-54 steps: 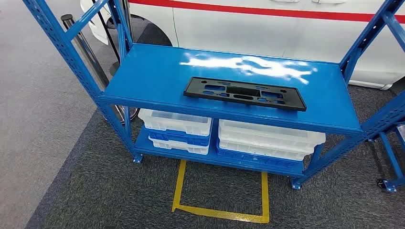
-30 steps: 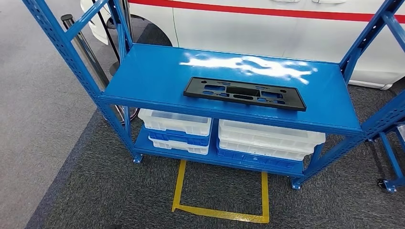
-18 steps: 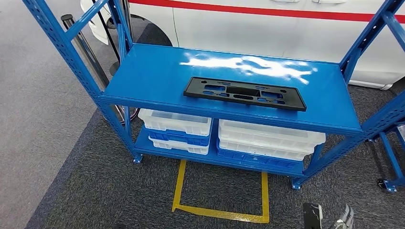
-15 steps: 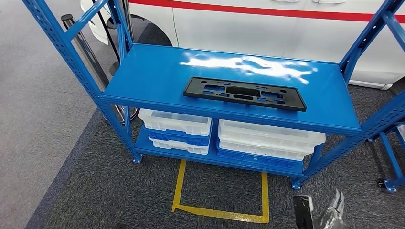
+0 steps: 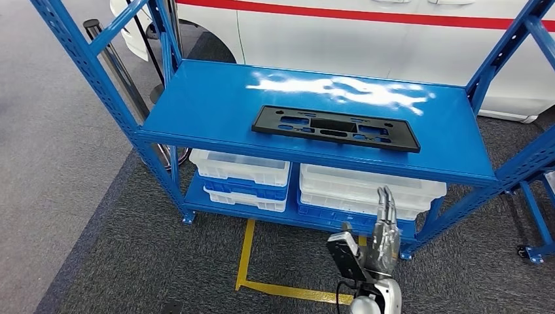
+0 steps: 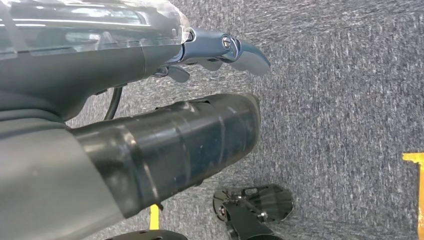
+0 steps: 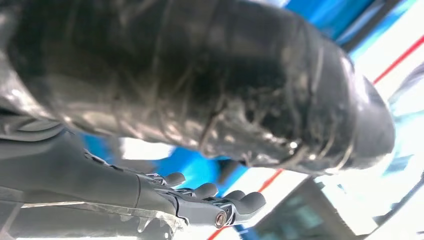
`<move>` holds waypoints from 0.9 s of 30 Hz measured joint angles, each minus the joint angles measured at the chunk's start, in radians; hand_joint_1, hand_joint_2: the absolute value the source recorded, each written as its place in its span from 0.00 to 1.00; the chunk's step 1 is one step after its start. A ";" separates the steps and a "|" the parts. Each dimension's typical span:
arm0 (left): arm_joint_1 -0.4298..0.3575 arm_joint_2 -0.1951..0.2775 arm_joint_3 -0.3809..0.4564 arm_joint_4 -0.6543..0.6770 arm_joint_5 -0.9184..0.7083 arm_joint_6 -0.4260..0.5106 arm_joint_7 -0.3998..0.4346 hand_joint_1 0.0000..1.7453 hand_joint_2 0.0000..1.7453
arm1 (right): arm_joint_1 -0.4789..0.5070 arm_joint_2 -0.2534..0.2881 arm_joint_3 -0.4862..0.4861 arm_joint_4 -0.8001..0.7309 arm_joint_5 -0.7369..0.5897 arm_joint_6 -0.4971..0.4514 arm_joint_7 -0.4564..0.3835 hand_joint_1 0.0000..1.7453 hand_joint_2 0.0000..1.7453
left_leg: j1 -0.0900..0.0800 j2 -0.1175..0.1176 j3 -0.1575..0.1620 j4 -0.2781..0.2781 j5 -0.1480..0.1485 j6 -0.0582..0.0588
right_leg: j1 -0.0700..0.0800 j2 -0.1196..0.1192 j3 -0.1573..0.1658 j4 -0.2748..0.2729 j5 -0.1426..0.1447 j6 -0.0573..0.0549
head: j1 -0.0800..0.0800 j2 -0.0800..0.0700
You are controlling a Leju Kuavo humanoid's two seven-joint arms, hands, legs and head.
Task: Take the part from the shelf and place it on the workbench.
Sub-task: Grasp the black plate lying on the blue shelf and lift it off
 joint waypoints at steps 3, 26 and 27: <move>-0.004 -0.002 -0.005 0.000 -0.018 -0.002 0.005 0.00 0.00 | -0.030 -0.004 0.106 0.000 0.010 0.003 0.011 0.00 0.00 | 0.000 0.000 0.001 0.000 0.000 0.000 | 0.000 0.000 0.000 0.000 0.000 0.000 | 0.000 0.000; -0.050 -0.004 -0.070 0.009 -0.108 -0.072 0.022 0.00 0.00 | -0.207 -0.045 0.651 0.065 0.078 -0.035 0.103 0.00 0.00 | 0.000 0.000 0.001 0.000 0.000 0.000 | 0.001 0.000 0.000 0.000 0.000 0.000 | 0.000 0.000; -0.050 -0.004 -0.070 0.009 -0.107 -0.076 0.020 0.00 0.00 | -0.207 -0.048 0.651 0.065 0.078 -0.035 0.104 0.00 0.25 | 0.000 0.000 0.001 0.000 0.000 0.000 | 0.001 0.000 0.000 0.000 0.000 0.000 | 0.000 0.000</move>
